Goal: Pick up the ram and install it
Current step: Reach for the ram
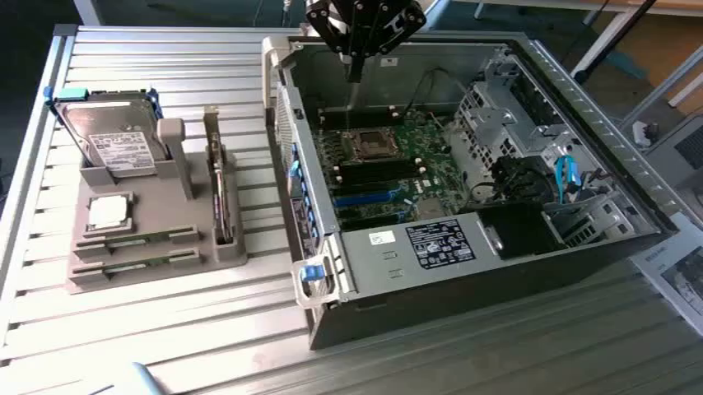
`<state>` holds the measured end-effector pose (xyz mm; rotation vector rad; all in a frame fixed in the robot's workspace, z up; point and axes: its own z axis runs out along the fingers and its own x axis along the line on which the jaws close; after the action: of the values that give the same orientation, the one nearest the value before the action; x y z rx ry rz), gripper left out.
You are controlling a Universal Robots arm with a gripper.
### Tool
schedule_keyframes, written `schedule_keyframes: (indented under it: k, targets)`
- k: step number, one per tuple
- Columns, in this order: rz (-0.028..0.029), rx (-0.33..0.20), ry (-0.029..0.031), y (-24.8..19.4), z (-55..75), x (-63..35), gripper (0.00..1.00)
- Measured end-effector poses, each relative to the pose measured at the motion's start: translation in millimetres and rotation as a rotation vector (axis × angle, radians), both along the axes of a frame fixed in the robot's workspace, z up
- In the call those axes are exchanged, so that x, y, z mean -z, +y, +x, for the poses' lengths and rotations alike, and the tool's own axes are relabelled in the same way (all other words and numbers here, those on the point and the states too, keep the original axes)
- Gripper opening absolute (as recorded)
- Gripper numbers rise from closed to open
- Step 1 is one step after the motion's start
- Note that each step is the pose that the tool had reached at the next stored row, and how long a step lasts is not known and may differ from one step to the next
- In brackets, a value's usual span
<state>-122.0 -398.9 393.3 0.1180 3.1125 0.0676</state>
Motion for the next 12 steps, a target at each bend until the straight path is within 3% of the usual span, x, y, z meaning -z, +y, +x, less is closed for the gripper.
schedule_keyframes:
  k: [12]
  targets:
    - [0.0000, 0.000, 0.0000, 0.0, 0.0, 0.0, 0.10]
